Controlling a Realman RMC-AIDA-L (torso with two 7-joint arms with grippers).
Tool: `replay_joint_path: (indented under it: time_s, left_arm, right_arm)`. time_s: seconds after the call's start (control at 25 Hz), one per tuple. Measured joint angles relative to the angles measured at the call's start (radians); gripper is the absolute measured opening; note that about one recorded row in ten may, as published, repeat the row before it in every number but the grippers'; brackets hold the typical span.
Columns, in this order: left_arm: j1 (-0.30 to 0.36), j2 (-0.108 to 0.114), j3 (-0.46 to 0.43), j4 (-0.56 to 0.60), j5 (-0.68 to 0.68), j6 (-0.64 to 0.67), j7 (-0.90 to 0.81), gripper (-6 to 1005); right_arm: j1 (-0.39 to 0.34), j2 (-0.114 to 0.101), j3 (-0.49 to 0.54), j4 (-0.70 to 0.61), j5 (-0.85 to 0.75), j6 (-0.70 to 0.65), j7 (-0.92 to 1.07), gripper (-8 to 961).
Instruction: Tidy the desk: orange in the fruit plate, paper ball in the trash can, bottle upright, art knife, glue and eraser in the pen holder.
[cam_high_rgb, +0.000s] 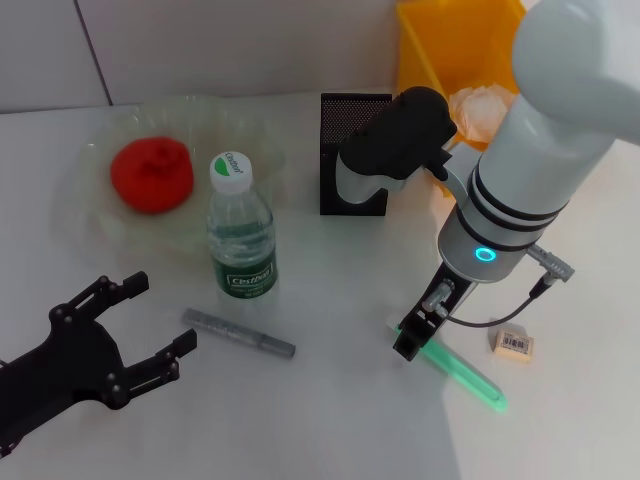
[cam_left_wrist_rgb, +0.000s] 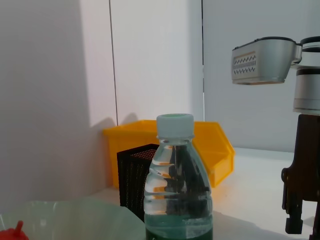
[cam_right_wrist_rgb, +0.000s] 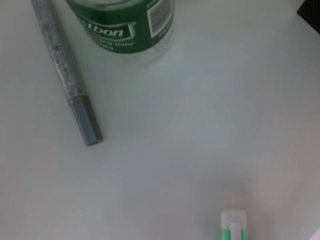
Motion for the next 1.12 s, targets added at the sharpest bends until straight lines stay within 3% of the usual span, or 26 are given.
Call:
replay_joint_path:
  time_s: [0.52,0.72,1.12]
  left_arm:
    - [0.002,0.000,-0.002,0.004,0.000,0.001,0.000,873]
    - [-0.002,0.000,-0.002,0.001,0.000,0.000,0.000,873]
    - [-0.002,0.000,-0.003,-0.001,0.000,0.000,0.000,873]
  right_arm:
    - [0.006,0.000,-0.001,0.009,0.016,0.005,0.000,544]
    - [0.008,0.000,0.000,0.012,0.015,0.004,0.000,415]
    - [0.017,-0.002,0.000,0.027,0.013,0.007,0.000,414]
